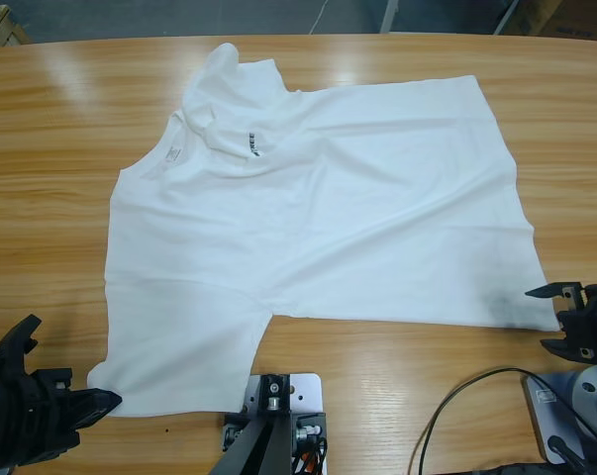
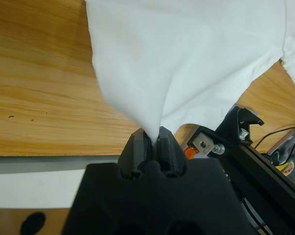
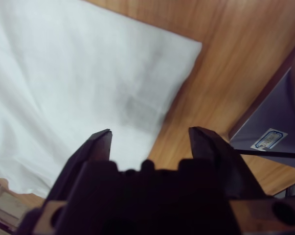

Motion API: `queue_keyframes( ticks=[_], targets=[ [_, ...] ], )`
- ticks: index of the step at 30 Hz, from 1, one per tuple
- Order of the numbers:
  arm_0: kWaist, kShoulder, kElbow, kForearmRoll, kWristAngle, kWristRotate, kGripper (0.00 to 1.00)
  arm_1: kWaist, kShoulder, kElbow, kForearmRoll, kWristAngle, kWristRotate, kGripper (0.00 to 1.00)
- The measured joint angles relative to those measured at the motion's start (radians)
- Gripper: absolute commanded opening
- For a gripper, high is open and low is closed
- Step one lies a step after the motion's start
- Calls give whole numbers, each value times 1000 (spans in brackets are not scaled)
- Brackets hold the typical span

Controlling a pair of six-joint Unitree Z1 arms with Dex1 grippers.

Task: Fold clothes

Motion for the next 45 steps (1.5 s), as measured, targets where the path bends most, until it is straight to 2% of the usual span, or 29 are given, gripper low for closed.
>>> queue_keyframes(
  ticks=[8,13,14,15,17,22,23,39,45],
  targets=[
    [0,0,0,0,-4,5,0,17,69,77,-135,0,21,608],
    [0,0,0,0,-7,5,0,22,110,106,-214,0,23,360],
    [0,0,0,0,-7,5,0,22,110,108,-221,-3,23,338],
    [1,0,0,0,-7,5,0,24,110,110,-226,-7,18,249],
    [1,0,0,0,-7,5,0,25,110,115,-233,-26,3,160],
    [1,1,-1,0,-7,5,0,26,106,127,-236,-81,-51,84],
    [1,3,-2,0,-7,5,0,26,101,130,-236,-87,-59,4],
    [1,4,-14,0,-7,5,0,26,76,137,-260,-120,-219,0],
    [1,-8,-25,36,-7,5,0,26,28,96,-73,-62,-248,0]
  ],
)
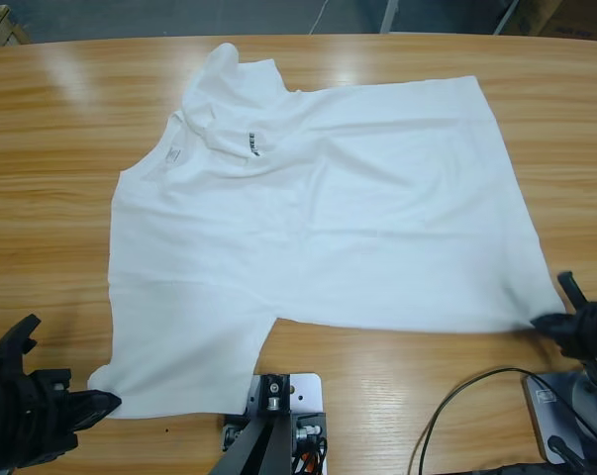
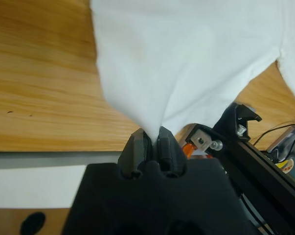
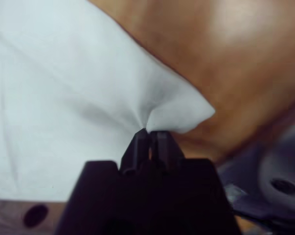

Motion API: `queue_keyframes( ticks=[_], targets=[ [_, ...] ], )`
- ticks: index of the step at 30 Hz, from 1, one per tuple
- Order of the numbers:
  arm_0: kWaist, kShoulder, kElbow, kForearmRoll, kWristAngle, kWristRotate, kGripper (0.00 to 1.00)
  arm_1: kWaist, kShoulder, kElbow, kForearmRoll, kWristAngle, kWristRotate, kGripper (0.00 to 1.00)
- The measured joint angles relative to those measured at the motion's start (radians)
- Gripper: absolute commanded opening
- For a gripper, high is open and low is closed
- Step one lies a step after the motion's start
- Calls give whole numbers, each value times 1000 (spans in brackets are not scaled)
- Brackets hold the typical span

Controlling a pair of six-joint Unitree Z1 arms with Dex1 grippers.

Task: Fold clothes

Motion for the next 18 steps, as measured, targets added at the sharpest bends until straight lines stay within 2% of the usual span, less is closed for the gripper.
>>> queue_keyframes(
  ticks=[7,18],
  targets=[
    [0,-30,-93,123,0,-5,0,0,-81,-146,245,41,-3,0],
    [-71,-51,-304,375,-4,-65,0,6,-118,-213,329,89,-13,0]
  ],
)
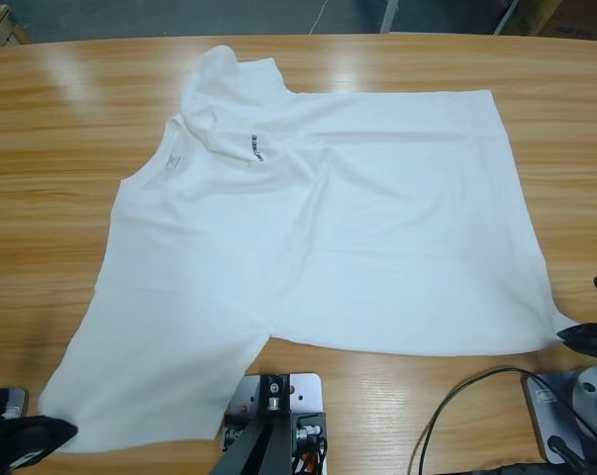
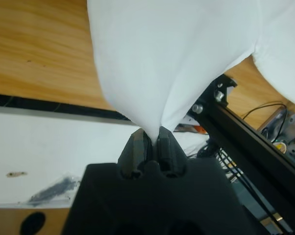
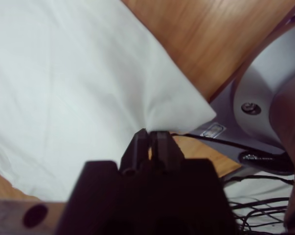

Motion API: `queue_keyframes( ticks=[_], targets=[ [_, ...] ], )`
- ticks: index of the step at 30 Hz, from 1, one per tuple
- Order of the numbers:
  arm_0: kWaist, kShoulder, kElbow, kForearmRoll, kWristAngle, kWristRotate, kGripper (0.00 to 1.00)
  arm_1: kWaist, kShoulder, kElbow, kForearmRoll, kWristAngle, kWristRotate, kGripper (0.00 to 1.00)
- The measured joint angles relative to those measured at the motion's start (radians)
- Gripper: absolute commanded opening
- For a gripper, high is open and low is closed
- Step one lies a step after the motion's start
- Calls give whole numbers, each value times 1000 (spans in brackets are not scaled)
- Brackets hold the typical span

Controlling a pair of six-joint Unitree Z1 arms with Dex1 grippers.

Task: Fold clothes

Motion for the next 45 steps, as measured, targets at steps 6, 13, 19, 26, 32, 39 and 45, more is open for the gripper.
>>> queue_keyframes(
  ticks=[6,13,19,26,32,39,45],
  targets=[
    [-50,0,-76,87,0,-48,0,12,-26,-54,78,17,0,0],
    [-115,-17,-92,140,10,-123,0,31,-66,-109,156,28,0,0],
    [-113,-46,-94,189,85,-115,0,32,-66,-95,121,10,-9,0],
    [15,-56,-107,185,175,62,0,31,-52,-54,-40,-37,-24,0],
    [104,-44,-136,165,202,163,0,-1,6,-52,-135,-63,-85,0],
    [272,43,-191,60,202,352,0,-56,83,-65,-177,-67,-147,0],
    [375,102,-219,12,202,448,0,-161,145,-67,-279,-67,-216,0]
  ],
)
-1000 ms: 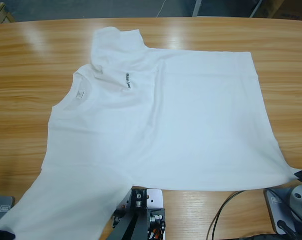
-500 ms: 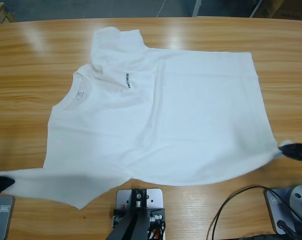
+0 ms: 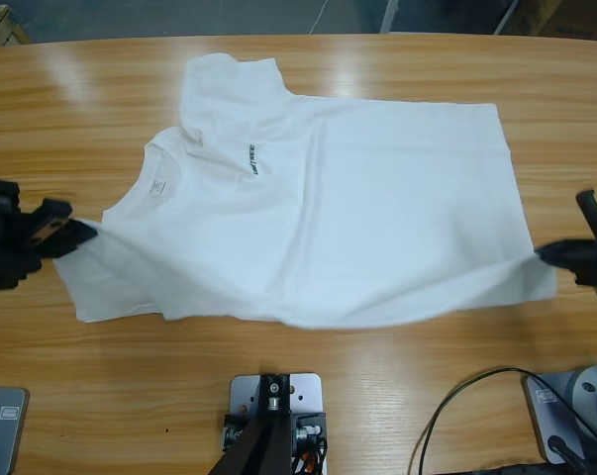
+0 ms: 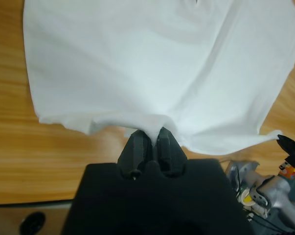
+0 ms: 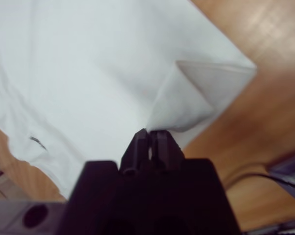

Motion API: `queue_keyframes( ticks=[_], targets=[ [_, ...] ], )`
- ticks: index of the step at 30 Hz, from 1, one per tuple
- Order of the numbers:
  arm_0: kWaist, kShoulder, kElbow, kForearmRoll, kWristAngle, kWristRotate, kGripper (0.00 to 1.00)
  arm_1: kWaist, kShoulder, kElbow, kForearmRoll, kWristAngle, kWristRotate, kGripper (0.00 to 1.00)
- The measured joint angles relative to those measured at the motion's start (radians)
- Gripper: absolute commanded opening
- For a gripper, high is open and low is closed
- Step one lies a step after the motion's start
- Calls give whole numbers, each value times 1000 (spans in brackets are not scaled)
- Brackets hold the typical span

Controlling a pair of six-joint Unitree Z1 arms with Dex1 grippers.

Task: Fold clothes

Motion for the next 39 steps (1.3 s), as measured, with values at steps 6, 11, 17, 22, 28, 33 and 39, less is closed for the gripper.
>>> queue_keyframes(
  ticks=[6,11,17,22,28,33,39],
  targets=[
    [71,23,-2,-43,-1,83,0,-80,85,-26,-77,7,-58,0],
    [112,90,-5,-135,-1,203,0,-90,147,-62,-90,14,-87,0],
    [133,140,-5,-166,-1,271,0,-124,156,-65,-82,15,-130,0],
    [152,159,-5,-211,-1,302,0,-168,156,-65,-58,15,-166,0],
    [158,183,-11,-239,-1,320,0,-179,156,-65,-34,15,-174,0],
    [193,211,-50,-250,-1,367,0,-179,157,-63,-27,15,-174,0],
    [255,244,-108,-256,-1,446,0,-179,181,-61,-27,15,-174,0]
  ],
)
